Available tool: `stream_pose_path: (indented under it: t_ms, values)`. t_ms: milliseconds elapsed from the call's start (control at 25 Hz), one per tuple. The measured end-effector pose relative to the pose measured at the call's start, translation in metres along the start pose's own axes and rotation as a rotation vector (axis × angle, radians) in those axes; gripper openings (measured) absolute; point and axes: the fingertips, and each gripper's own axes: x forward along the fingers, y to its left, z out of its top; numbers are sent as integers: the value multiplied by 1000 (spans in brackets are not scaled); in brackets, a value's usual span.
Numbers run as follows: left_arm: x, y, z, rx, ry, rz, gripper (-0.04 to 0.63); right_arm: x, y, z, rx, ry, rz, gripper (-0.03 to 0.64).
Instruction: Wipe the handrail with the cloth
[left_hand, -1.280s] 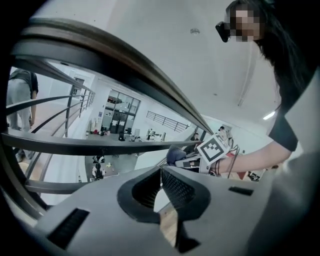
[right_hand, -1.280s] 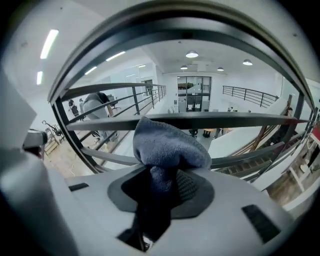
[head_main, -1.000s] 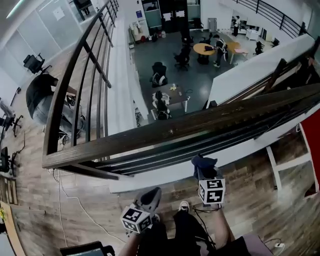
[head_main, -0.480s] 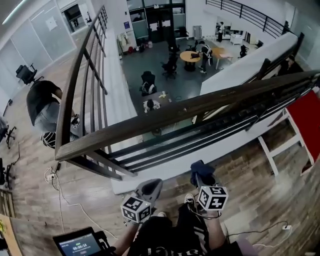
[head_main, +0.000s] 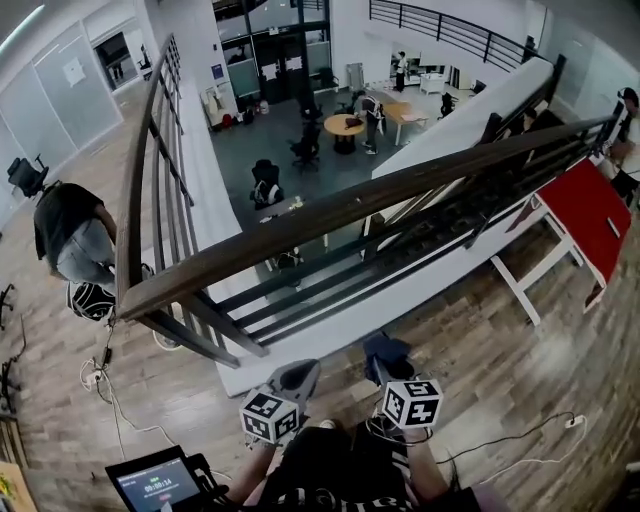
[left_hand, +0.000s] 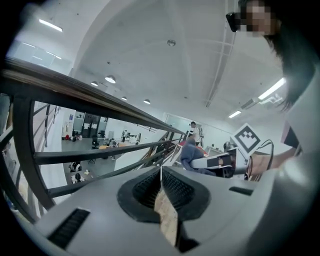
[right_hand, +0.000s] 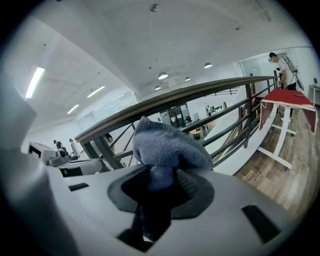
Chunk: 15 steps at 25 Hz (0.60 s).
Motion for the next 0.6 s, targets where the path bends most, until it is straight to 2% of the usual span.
stream_pose_path:
  t_ms: [200, 440, 600]
  values:
    - [-1, -20, 11, 5, -30, -5, 0, -23, 6, 2, -38, 0, 15, 109]
    - [-3, -25, 14, -11, -51, 38, 0, -38, 22, -3, -80, 20, 73, 109]
    - [3, -57, 10, -4, -60, 42, 0, -62, 9, -12, -102, 26, 101, 109]
